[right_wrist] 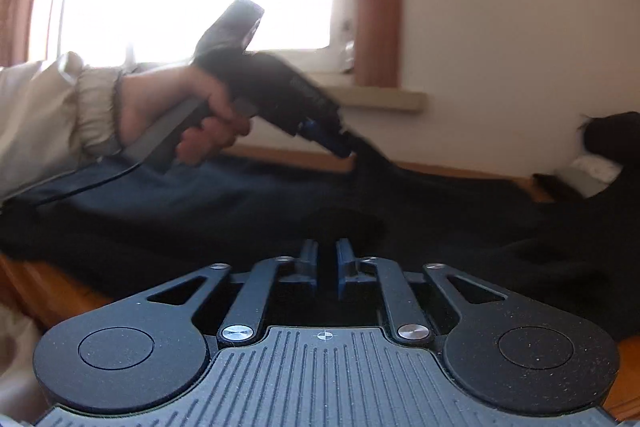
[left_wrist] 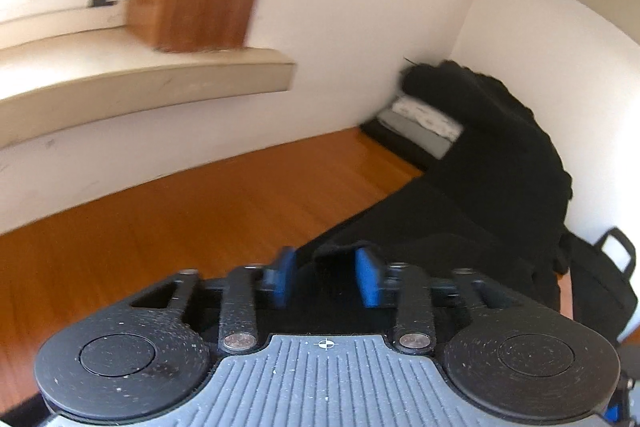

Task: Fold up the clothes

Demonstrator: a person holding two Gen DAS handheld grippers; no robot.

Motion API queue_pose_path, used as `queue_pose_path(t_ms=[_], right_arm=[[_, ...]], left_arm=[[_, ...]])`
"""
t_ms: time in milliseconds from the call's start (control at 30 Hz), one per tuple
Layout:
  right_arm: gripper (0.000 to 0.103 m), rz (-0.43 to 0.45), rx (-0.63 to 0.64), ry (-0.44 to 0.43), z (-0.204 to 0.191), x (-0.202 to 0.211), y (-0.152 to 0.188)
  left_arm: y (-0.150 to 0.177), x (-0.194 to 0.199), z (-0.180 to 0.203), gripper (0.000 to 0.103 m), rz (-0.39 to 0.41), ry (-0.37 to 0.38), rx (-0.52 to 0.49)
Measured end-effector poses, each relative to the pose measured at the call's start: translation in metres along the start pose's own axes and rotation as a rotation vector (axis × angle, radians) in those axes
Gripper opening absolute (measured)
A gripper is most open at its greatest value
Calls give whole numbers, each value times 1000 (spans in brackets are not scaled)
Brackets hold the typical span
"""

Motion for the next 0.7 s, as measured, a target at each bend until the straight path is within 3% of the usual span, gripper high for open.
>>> queue_pose_path(t_ms=[133, 200, 300, 467, 700], right_arm=[[21, 13, 1, -37, -11, 5, -4], [23, 29, -2, -71, -14, 8, -9], [33, 32, 15, -30, -11, 7, -13], [35, -12, 50, -2, -4, 1, -12], [35, -138, 148, -57, -4, -17, -15]], left_arm=[[4, 12, -11, 68, 17, -18, 39], [4, 15, -14, 70, 26, -23, 57], [5, 15, -16, 75, 31, -21, 79], [9, 8, -11, 76, 9, 1, 87], [18, 5, -5, 79, 9, 26, 92]])
Point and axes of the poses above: each gripper's, at about its wrist camera, not at the fingertips, and x roughly against the way its jaws point, z to its right, y to its underside, the point moved 3 cm from there along -x, roughly the way its jaws point, and after that the axes turned 4 degrees about x, right-handed, at the moved point
